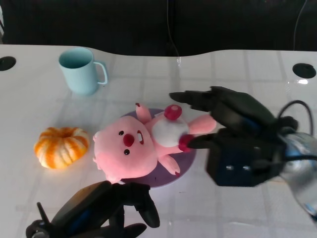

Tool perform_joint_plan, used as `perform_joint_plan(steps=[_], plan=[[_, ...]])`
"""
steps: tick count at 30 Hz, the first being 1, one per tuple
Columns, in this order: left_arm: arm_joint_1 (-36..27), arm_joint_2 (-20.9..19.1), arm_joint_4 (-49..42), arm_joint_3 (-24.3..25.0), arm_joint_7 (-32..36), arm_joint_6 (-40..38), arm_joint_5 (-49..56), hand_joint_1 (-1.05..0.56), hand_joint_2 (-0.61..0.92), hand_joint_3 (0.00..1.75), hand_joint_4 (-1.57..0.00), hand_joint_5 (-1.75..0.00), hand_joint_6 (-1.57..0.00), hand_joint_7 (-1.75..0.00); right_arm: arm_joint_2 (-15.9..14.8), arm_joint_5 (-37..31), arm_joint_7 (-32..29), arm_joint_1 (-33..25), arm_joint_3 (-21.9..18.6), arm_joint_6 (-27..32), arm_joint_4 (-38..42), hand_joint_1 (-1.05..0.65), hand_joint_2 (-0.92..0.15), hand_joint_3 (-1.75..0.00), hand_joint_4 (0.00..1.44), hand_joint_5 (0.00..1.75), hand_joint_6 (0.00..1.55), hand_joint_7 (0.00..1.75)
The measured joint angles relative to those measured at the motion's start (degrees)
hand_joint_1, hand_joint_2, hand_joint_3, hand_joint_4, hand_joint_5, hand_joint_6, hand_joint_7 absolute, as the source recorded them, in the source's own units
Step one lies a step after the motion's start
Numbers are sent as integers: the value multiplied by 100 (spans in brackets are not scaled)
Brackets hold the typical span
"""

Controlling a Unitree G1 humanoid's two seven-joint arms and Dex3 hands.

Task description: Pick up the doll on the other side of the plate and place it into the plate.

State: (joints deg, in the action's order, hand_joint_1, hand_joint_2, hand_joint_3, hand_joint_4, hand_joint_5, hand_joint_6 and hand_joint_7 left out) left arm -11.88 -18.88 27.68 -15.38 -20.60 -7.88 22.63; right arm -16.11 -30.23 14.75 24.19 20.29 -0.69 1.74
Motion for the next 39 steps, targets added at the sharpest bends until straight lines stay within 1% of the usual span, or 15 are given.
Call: perform_joint_plan(steps=[2, 6, 12, 14, 16, 18, 21, 22, 23, 25, 26, 29, 33, 37, 39], plan=[[8, 1, -2, 2, 0, 2, -3, -16, 75, 63, -68, -173, -73, -107, -147, 114, 74, -247, -186, -17, -316, -57, -92, -17, 17, 76, 44, 6], [36, 2, -48, 3, 1, 56, -12, -15, 76, 62, -68, -172, -74, -108, -374, 320, 163, -855, -577, 38, -928, -50, -92, -12, 25, 83, 50, 8], [52, 17, -84, -2, 1, 61, 2, -15, 76, 61, -69, -171, -74, -107, -741, 544, 163, -1657, -1025, -312, -1192, -35, -91, 0, 56, 66, 72, 9], [64, 14, -91, -4, 1, 68, 2, -15, 76, 61, -68, -171, -73, -108, -872, 675, 282, -1885, -1177, -298, -1329, -17, -92, -2, 72, 69, 84, 12], [73, 8, -92, 0, 1, 80, 1, -15, 76, 61, -68, -171, -73, -108, -982, 812, 515, -2102, -1295, -114, -1566, -11, -92, -4, 81, 72, 92, 15], [77, 3, -93, 10, 1, 100, -4, -15, 76, 61, -68, -171, -73, -107, -1070, 863, 702, -2310, -1370, 115, -1821, -7, -92, -8, 89, 85, 103, 18], [77, -13, -100, 63, 0, 131, -64, -15, 76, 60, -68, -171, -74, -107, -1116, 884, 848, -2567, -1501, 390, -2185, -1, -92, -13, 87, 113, 114, 23], [79, -27, -112, 90, 0, 146, -90, -15, 76, 60, -68, -171, -74, -107, -1118, 889, 860, -2627, -1514, 426, -2262, 2, -91, -17, 87, 119, 115, 26], [81, -41, -144, 125, 0, 187, -111, -15, 76, 60, -69, -172, -74, -106, -1117, 903, 861, -2682, -1514, 438, -2293, 6, -83, -36, 84, 132, 111, 42], [84, -68, -209, 172, 0, 221, -132, -15, 76, 61, -69, -172, -75, -106, -1107, 941, 860, -2744, -1510, 450, -2267, 8, -62, -77, 82, 141, 98, 73], [83, -70, -224, 185, 0, 222, -160, -15, 76, 62, -69, -173, -75, -106, -1086, 963, 855, -2757, -1507, 451, -2229, 8, -55, -94, 81, 152, 92, 87], [84, -72, -232, 194, -1, 222, -228, -15, 74, 65, -69, -174, -75, -106, -1004, 988, 828, -2768, -1478, 482, -2055, 5, -53, -106, 82, 164, 87, 105], [84, -103, -234, 195, -12, 223, -249, -15, 74, 66, -69, -175, -75, -106, -946, 959, 672, -2719, -1432, 470, -1749, 1, -53, -111, 82, 172, 82, 125], [84, -122, -233, 194, -12, 225, -250, -15, 74, 66, -69, -175, -75, -106, -919, 950, 572, -2637, -1420, 402, -1508, 0, -50, -116, 82, 171, 80, 133], [84, -133, -231, 194, -12, 225, -249, -15, 74, 65, -68, -174, -74, -106, -922, 944, 566, -2610, -1398, 333, -1446, -1, -46, -120, 83, 170, 81, 136]])
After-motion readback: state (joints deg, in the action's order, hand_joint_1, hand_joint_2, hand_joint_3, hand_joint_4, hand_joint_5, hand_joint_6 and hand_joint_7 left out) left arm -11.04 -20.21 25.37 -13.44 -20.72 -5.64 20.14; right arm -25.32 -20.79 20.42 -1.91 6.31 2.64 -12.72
